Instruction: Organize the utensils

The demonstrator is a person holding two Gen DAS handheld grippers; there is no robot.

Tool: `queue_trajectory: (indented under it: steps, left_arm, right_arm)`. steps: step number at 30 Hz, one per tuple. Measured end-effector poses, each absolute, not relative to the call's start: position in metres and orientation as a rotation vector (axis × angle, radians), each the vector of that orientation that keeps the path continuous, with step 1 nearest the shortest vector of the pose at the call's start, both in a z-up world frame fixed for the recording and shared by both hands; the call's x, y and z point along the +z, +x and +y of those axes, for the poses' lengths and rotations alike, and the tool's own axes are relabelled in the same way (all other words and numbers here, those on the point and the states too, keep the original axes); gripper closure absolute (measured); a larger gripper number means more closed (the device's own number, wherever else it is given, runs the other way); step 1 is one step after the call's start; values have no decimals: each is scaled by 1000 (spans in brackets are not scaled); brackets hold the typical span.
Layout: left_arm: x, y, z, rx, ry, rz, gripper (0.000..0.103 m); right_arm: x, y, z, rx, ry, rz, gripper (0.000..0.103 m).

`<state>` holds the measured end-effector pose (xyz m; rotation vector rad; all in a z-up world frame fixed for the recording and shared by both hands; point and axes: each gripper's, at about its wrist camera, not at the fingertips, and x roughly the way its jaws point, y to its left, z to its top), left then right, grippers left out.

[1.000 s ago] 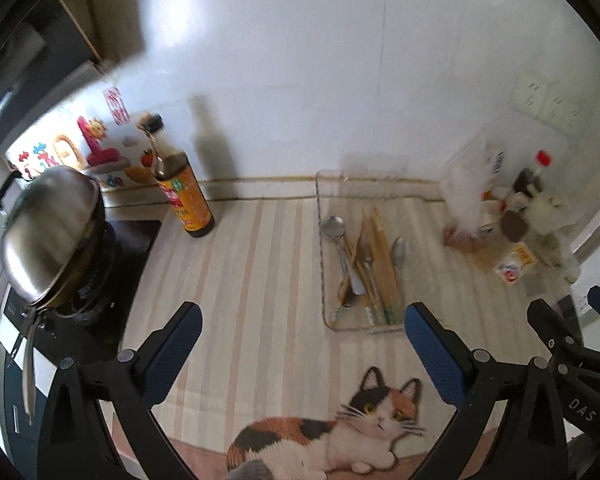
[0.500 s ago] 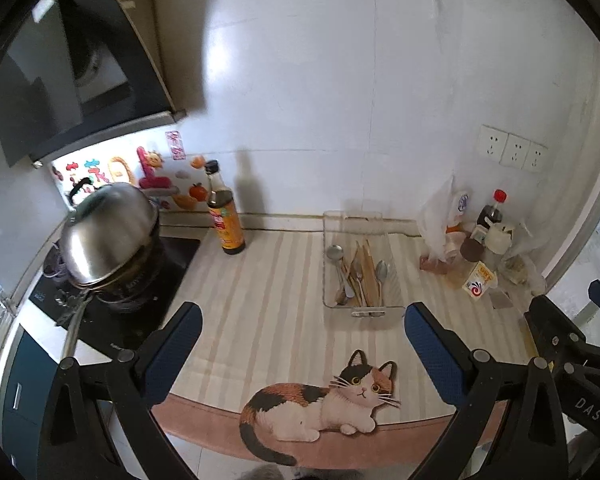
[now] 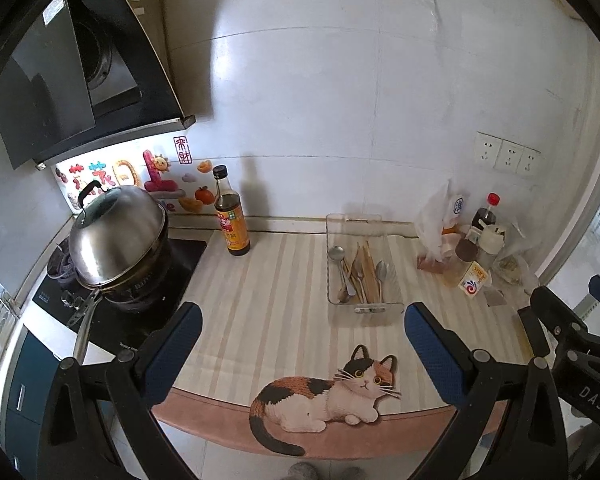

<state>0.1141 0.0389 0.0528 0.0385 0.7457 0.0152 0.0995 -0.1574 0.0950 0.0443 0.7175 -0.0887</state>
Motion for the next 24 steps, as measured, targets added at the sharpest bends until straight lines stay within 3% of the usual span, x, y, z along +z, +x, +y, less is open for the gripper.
queue_trajectory:
  steps: [24]
  left_arm:
    - [43,113,29,10,61,782,0]
  right_arm:
    - [86,101,-166,-102,39,762,0]
